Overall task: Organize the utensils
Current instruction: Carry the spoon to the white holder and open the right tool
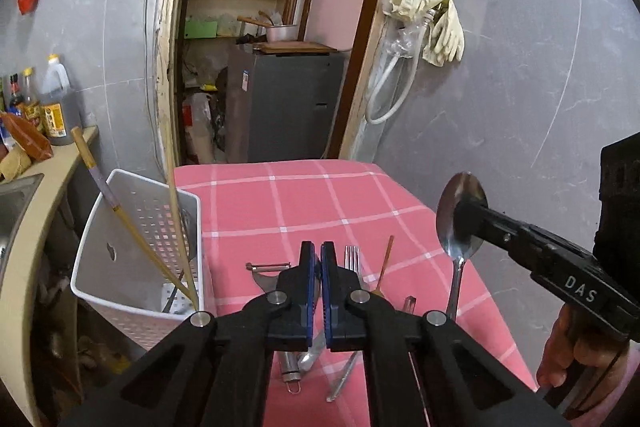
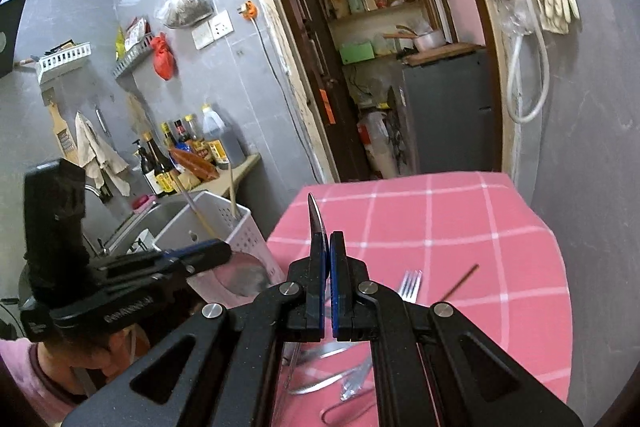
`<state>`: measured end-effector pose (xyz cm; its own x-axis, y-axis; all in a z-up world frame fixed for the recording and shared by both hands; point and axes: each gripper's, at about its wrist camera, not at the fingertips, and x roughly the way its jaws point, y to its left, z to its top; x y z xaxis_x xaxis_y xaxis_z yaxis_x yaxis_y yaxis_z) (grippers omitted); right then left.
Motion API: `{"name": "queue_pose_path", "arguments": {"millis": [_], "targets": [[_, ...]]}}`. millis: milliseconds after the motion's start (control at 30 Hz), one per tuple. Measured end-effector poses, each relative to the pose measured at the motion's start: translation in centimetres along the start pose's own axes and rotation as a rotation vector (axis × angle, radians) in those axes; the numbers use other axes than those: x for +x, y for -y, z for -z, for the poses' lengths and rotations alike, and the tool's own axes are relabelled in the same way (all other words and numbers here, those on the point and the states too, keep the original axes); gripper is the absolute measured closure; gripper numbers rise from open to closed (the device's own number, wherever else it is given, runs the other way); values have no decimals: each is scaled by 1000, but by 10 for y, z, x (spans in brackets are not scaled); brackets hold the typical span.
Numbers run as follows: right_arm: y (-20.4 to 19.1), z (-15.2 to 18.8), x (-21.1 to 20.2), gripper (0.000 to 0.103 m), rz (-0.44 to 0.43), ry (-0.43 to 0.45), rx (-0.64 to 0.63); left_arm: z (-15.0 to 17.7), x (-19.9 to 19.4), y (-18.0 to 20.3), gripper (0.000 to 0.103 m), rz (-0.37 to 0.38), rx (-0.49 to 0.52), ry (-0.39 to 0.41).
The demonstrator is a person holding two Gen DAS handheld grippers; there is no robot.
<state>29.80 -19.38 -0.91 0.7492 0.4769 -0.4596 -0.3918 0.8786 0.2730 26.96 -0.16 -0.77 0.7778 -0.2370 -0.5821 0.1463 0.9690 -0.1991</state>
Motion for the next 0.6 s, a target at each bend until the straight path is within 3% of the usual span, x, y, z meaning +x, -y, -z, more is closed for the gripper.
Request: {"name": "queue_pose_path", "arguments": {"millis": [300, 467, 600], "targets": [[4, 8, 2, 101, 42, -26, 17, 24, 16, -11, 100, 47, -44, -73], [17, 14, -1, 101, 65, -30, 35, 30, 15, -12, 100, 24, -54, -62], [18, 4, -6, 101, 64, 31, 46, 20, 5, -8, 100, -17, -16, -54]]}}
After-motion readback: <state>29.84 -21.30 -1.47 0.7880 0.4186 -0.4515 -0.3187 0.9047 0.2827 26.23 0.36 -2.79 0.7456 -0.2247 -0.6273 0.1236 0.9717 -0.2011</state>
